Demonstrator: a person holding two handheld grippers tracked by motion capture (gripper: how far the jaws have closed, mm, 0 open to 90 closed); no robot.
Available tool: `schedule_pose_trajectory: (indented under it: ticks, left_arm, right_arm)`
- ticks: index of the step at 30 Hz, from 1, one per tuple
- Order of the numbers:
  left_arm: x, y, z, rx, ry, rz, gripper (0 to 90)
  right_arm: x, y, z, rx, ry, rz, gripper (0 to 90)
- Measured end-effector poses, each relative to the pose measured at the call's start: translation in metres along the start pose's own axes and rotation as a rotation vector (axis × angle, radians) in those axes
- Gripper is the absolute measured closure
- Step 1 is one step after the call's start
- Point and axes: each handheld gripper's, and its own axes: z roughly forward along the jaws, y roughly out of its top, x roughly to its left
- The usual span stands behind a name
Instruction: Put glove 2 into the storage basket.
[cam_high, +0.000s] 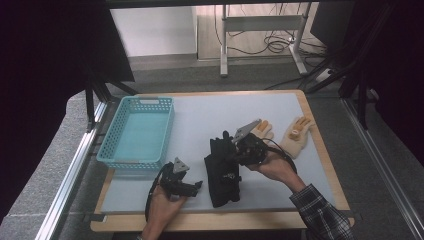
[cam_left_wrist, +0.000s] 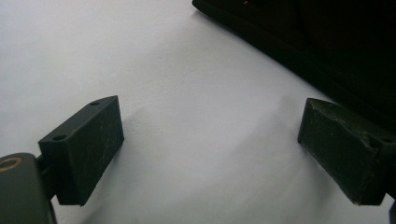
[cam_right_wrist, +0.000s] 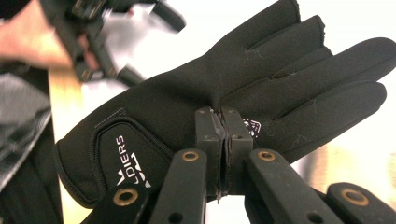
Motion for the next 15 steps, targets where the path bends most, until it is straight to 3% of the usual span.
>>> schedule_pose_trajectory:
  ticks: [1, 3, 4, 8, 9, 15]
  left_arm:
    - [0.0, 0.0, 0.0, 0.0, 0.0, 0.0, 7.1]
    - [0.0, 0.0, 0.0, 0.0, 0.0, 0.0, 7.1]
    - [0.0, 0.0, 0.0, 0.0, 0.0, 0.001, 7.1]
    - [0.0, 0.0, 0.0, 0.0, 0.0, 0.001, 7.1]
    - [0.0, 0.0, 0.0, 0.0, 0.001, 0.001, 7.1]
    - [0.0, 0.0, 0.0, 0.0, 0.001, 0.001, 7.1]
  right_arm:
    - [0.004, 0.0, 0.007, 0.028, 0.014, -0.037, 86.4]
    - [0.005, 0.0, 0.011, 0.04, 0.016, -0.047, 86.4]
    - [0.004, 0.001, 0.021, 0.054, 0.01, -0.064, 86.4]
    - [0.002, 0.0, 0.034, 0.086, -0.01, -0.052, 86.3]
    - [0.001, -0.003, 0.044, 0.107, -0.019, -0.051, 85.6]
    - [0.007, -0.009, 0.058, 0.098, -0.015, -0.033, 76.2]
